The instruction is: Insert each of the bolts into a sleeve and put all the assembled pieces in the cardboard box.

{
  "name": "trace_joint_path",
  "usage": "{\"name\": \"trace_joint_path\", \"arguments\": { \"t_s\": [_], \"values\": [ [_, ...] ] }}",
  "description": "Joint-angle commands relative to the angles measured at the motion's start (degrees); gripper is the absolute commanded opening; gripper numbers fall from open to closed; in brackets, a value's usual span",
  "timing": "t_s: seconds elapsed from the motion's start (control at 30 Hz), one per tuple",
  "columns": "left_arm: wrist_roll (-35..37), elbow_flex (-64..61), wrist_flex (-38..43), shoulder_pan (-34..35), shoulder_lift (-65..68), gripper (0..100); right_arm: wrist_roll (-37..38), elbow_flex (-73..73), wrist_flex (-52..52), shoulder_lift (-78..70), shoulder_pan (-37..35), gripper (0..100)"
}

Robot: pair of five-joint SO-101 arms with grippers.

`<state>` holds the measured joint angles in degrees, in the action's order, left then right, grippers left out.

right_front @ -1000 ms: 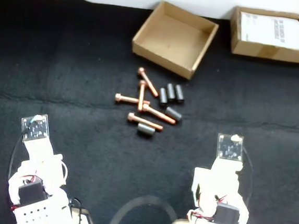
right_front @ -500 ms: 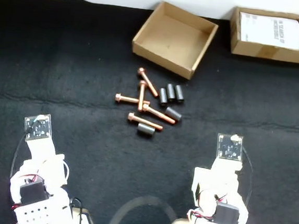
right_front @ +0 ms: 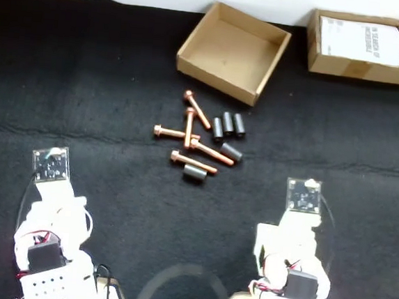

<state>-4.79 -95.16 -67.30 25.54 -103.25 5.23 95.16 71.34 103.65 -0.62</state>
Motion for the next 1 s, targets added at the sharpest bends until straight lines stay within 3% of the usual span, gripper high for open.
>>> {"name": "trace_joint_path", "arguments": {
  "t_s": [0.0, 0.23, 0.43, 0.63, 0.83, 0.97],
  "values": [
    [-0.4, 6.8, -0.2, -1.6, -0.4, 1, 0.4, 7.2, -0.7, 0.6, -2.7, 1.5],
    [0.2, 24.4, -6.0, -8.3, -0.1, 13, 0.4, -6.5, -11.0, 0.5, -4.3, 1.9],
    [4.4, 38.9, -13.1, -8.7, 3.3, 15, 0.6, -20.2, -12.0, -0.1, -9.1, 15.7],
    [5.9, 59.8, -17.1, -9.5, 25.4, 15, 11.2, -30.5, -12.3, -7.0, -13.8, 16.4],
    [13.6, 81.8, -28.3, -19.6, 47.8, 15, 11.1, -48.6, -9.4, -27.8, -13.7, 15.8],
    [18.9, 85.2, -29.9, -25.2, 54.8, 15, 9.7, -61.8, -0.5, -44.5, -13.4, 12.1]
  ]
}}
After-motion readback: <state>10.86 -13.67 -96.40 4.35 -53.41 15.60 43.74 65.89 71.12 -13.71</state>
